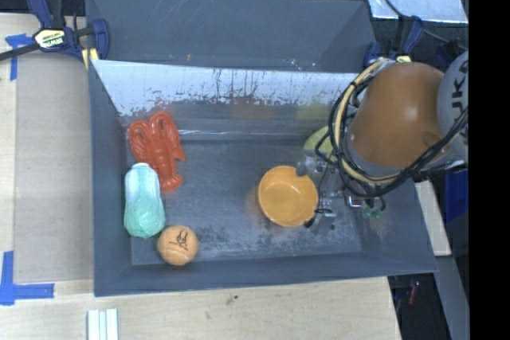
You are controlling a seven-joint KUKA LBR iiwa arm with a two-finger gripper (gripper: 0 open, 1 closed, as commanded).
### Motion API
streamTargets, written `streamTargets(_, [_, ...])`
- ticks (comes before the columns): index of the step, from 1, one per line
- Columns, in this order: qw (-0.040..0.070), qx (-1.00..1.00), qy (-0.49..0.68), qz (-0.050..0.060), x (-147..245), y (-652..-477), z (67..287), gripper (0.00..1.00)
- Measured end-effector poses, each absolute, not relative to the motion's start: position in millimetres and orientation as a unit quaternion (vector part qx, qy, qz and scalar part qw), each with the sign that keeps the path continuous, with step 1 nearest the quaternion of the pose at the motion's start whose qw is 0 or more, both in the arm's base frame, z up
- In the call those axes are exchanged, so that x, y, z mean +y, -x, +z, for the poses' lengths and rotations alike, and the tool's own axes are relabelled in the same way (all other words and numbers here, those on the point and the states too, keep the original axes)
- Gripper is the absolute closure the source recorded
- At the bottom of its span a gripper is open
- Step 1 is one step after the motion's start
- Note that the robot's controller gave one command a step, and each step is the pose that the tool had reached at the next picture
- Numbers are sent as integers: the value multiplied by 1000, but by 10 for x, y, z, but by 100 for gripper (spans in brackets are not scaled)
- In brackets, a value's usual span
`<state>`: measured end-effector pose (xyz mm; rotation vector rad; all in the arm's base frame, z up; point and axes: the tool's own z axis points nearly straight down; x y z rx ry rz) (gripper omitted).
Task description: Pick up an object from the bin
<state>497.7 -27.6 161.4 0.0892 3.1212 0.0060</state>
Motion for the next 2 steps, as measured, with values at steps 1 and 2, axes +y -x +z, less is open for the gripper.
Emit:
streamTargets(1, [0, 995, 100, 0, -443, -5014, 703, 0])
streamTargets(2, [10, 984, -179, 3, -121, -4852, 705, 0])
